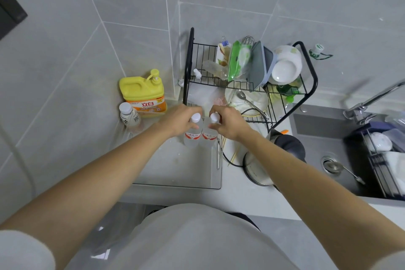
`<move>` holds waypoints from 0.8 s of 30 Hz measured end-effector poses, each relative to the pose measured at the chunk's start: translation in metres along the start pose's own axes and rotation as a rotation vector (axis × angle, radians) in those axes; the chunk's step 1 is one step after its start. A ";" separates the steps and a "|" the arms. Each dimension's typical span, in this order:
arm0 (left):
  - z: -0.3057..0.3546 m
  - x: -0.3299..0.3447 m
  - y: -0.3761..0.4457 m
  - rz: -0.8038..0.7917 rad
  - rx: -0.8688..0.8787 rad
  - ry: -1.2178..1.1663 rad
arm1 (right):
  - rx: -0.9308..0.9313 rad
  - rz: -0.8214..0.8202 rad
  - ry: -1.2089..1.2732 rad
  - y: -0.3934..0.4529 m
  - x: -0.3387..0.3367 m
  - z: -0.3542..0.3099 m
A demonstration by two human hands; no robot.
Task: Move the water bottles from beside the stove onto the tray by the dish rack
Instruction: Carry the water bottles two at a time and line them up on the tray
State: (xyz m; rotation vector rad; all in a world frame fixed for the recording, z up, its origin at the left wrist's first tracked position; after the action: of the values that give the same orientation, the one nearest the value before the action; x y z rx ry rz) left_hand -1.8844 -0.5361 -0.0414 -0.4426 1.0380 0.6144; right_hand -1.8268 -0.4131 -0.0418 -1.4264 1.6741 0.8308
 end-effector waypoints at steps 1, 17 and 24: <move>0.001 0.001 -0.001 0.009 0.001 -0.003 | 0.000 0.000 0.002 -0.001 0.001 0.001; -0.005 -0.050 -0.015 0.069 -0.225 0.180 | 0.134 -0.034 -0.070 -0.017 -0.018 -0.007; 0.113 -0.087 -0.016 0.372 0.159 0.183 | 0.274 0.350 -0.147 -0.098 -0.109 0.012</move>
State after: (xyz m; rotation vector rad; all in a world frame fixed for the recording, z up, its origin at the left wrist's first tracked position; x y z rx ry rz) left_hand -1.8313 -0.5020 0.0876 -0.1670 1.3487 0.8252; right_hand -1.7198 -0.3659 0.0478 -0.8799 1.8674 0.8331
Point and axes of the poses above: each hand's wrist, its own y-axis towards the middle knuckle, its own x-axis out of the palm, z = x × y, the point moved 10 cm from there along y, towards the middle knuckle, and after that the axes turned 6 degrees about z, right-handed, at the moved point
